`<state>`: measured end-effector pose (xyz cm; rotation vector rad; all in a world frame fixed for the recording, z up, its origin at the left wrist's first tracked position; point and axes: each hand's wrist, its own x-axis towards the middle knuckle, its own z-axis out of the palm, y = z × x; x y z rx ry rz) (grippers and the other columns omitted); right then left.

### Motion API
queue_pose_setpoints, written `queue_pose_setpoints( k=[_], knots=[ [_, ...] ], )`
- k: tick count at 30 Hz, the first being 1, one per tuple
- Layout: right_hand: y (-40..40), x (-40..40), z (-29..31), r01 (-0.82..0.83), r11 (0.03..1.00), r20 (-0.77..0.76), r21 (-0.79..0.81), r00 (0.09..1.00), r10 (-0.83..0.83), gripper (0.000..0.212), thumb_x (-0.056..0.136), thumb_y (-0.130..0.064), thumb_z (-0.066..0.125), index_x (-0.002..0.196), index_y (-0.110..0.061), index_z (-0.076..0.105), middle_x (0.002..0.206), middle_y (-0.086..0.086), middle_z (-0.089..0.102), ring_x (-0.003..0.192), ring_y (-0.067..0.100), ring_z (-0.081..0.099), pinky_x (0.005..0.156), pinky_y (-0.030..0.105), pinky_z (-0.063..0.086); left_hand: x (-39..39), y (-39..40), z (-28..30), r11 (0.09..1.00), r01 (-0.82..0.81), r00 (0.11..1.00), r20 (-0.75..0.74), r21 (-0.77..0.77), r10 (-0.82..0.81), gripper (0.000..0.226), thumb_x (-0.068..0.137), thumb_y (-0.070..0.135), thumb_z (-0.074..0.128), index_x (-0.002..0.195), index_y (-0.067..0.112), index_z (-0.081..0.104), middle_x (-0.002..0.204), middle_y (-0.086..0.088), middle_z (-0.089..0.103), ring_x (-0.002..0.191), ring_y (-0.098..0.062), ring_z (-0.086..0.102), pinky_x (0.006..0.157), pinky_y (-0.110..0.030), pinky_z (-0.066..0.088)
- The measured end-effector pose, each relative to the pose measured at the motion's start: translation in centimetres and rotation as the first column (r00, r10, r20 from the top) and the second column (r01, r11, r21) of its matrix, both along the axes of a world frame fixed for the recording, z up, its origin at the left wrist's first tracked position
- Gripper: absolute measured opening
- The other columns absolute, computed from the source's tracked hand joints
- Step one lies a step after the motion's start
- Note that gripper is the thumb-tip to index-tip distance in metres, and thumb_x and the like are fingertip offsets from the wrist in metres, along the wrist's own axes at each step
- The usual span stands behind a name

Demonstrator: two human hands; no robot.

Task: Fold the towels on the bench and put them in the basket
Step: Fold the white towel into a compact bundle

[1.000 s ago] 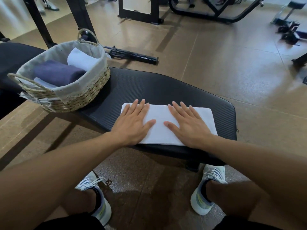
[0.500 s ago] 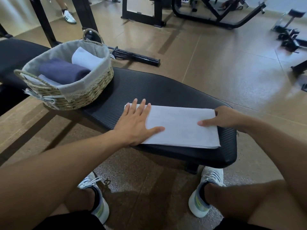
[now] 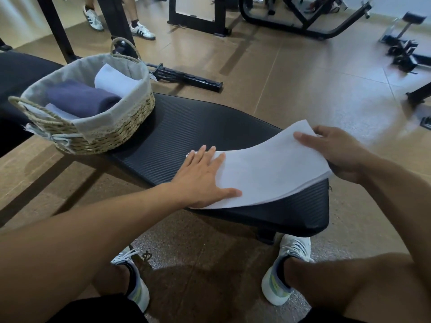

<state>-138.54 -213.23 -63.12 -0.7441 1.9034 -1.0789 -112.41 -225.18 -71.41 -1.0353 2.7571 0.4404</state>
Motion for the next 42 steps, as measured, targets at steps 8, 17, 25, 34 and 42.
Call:
queue_pose_setpoints(
  k=[8, 17, 25, 34, 42],
  knots=[
    [-3.8, 7.5, 0.6, -0.171, 0.985, -0.253, -0.039, 0.955, 0.155, 0.018, 0.092, -0.029, 0.070, 0.110, -0.025, 0.068, 0.094, 0.001, 0.072, 0.079, 0.016, 0.069, 0.069, 0.030, 0.054, 1.5, -3.5, 2.8, 0.850, -0.325, 0.659, -0.546, 0.414, 0.517, 0.033, 0.094, 0.038, 0.067, 0.123, 0.023, 0.067, 0.123, 0.006, 0.069, 0.115, -0.011, 0.063, 0.099, -0.033, 0.051],
    [-8.2, 16.0, -2.4, -0.387, 0.901, -0.498, 0.195, 0.752, 0.431, 0.042, 0.093, -0.031, 0.062, 0.131, -0.013, 0.059, 0.110, 0.006, 0.070, 0.093, 0.023, 0.068, 0.073, 0.032, 0.051, 3.9, -4.6, 2.5, 0.406, -0.247, 0.433, -0.274, 0.880, 0.859, 0.015, 0.097, 0.002, 0.056, 0.108, -0.002, 0.065, 0.101, -0.021, 0.074, 0.078, -0.029, 0.075, 0.073, -0.036, 0.063],
    [-9.1, 17.9, -3.5, -0.417, 0.853, -0.538, 0.312, 0.662, 0.521, 0.036, 0.094, -0.036, 0.062, 0.116, -0.010, 0.053, 0.081, 0.007, 0.074, 0.068, 0.023, 0.073, 0.077, 0.040, 0.060, 3.8, -4.8, 2.0, 0.409, -0.259, 0.397, -0.289, 0.875, 0.871, 0.013, 0.090, -0.003, 0.058, 0.086, 0.005, 0.066, 0.080, -0.016, 0.068, 0.057, -0.017, 0.067, 0.058, -0.028, 0.056],
    [-8.0, 14.5, -0.8, -0.337, 0.925, -0.679, 0.176, 0.638, 0.362, 0.041, 0.098, -0.037, 0.058, 0.139, -0.033, 0.052, 0.105, -0.014, 0.068, 0.089, 0.013, 0.071, 0.082, 0.038, 0.058, 3.6, -5.2, 1.7, 0.472, -0.333, 0.417, -0.322, 0.816, 0.850, 0.031, 0.092, 0.001, 0.066, 0.121, 0.009, 0.057, 0.097, -0.013, 0.070, 0.078, -0.023, 0.071, 0.063, -0.034, 0.060],
    [-5.3, 13.2, -6.7, -0.481, 0.740, -0.762, 0.470, 0.201, 0.615, 0.066, 0.108, -0.047, 0.020, 0.162, -0.012, 0.007, 0.171, 0.001, 0.001, 0.158, 0.022, -0.005, 0.128, 0.041, 0.004, 3.8, -2.2, 1.3, 0.996, -0.070, 0.951, -0.296, 0.064, 0.085, 0.071, 0.102, 0.052, 0.039, 0.160, 0.016, 0.020, 0.169, 0.001, 0.009, 0.156, -0.014, 0.003, 0.126, -0.038, 0.012]
  ],
)
